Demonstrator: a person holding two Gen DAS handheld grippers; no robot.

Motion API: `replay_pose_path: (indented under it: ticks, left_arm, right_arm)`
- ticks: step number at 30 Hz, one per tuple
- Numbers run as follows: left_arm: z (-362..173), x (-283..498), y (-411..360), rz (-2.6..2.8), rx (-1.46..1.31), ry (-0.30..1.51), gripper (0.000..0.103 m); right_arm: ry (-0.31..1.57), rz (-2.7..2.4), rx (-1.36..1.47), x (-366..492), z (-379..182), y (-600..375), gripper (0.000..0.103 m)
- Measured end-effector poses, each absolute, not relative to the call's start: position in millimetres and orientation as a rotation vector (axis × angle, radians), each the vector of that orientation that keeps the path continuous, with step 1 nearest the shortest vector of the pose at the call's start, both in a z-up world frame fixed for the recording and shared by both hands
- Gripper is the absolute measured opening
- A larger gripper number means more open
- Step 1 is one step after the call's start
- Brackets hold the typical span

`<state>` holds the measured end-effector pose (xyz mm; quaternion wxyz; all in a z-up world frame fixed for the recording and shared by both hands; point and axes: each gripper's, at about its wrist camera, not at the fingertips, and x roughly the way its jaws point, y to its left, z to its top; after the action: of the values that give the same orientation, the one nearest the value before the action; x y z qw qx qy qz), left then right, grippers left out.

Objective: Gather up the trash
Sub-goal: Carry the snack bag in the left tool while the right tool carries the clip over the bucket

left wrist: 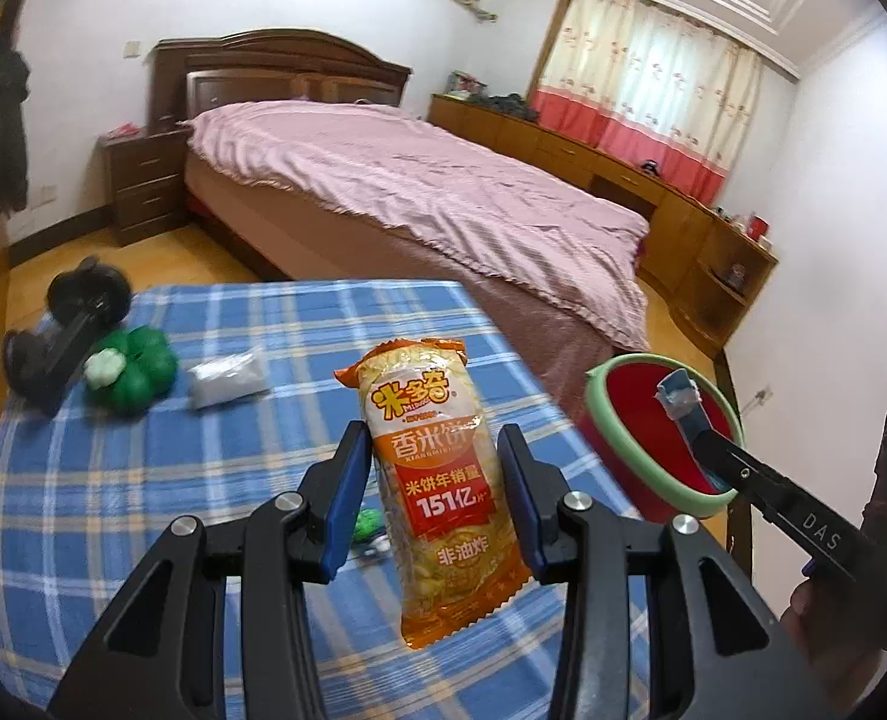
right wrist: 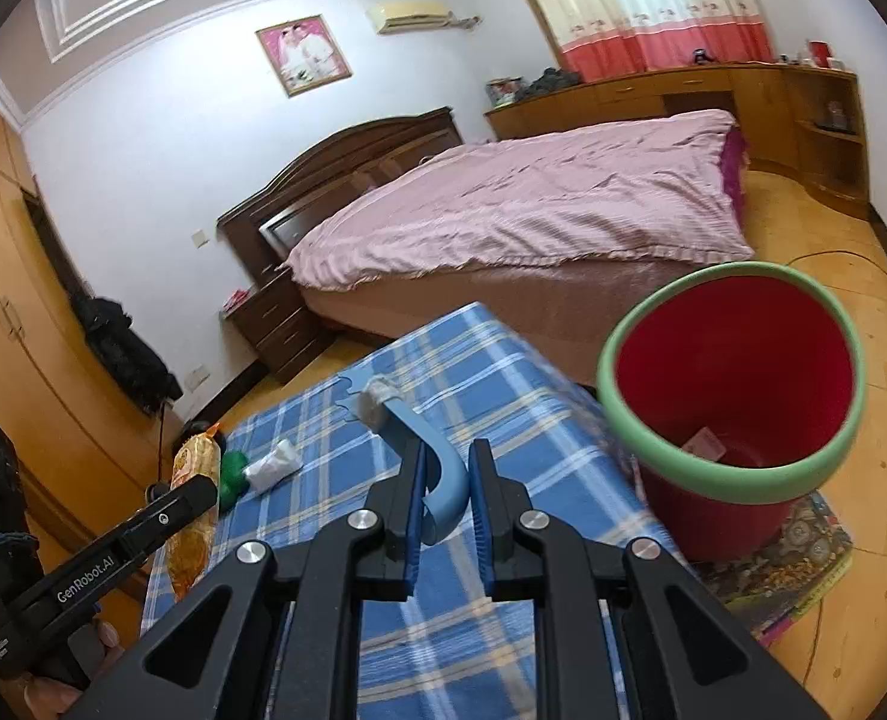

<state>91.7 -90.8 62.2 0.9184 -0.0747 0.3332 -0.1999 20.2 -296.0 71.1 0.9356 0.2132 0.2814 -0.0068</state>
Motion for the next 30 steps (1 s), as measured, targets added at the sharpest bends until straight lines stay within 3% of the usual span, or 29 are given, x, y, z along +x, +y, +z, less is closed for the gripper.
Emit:
replay_pose_path:
  ticks: [17,30]
  left_arm:
    - [71.2,104.0,-197.7,-0.584,-0.039,0.686,0.044]
    - [39.1,126.1,-301.3,-0.689,0.058,0.762,0.044]
  right_arm:
    - [0.507,-0.173,0.532,-14.5,68.9,-384.3,0.016]
    - [0.543,-0.243,0.608,-0.5,35.6,-460.4,0.016]
